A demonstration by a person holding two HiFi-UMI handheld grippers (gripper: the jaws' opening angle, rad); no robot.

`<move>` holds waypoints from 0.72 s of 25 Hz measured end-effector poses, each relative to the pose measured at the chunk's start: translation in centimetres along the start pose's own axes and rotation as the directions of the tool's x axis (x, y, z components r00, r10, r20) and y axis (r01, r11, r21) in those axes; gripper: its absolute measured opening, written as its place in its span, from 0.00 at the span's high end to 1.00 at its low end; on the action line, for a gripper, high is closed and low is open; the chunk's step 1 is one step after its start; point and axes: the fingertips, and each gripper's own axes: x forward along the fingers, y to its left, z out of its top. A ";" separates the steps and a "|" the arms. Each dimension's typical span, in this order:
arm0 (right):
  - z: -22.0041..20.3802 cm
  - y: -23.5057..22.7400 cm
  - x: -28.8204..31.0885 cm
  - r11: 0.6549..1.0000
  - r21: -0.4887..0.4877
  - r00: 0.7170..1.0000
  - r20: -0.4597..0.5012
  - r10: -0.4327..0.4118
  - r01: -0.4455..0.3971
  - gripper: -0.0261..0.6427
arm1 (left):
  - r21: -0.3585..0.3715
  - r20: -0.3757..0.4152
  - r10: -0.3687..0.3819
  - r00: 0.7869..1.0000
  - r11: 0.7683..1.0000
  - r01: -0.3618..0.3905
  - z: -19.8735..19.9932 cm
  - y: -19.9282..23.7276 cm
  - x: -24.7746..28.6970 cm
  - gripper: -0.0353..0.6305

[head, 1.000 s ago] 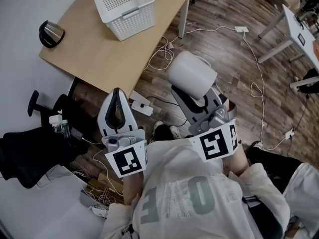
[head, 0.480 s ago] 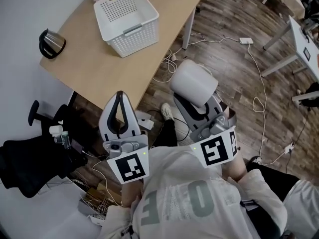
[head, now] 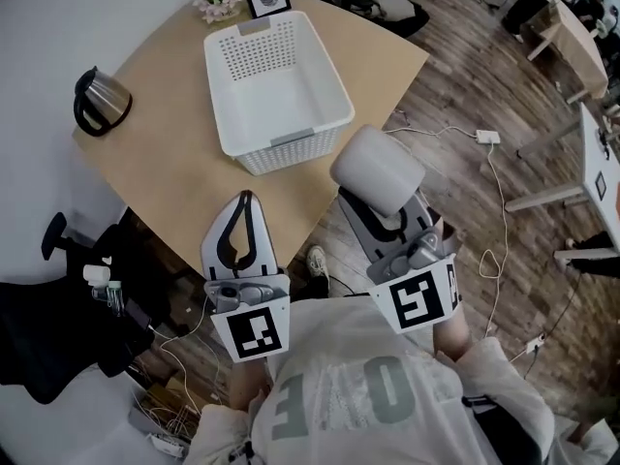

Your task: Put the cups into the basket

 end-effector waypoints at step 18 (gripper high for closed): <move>-1.0 -6.2 10.8 0.987 -0.029 0.985 0.076 0.157 -0.156 0.89 | 0.022 -0.066 0.217 0.974 0.976 -0.216 -2.0 5.1 7.4 0.93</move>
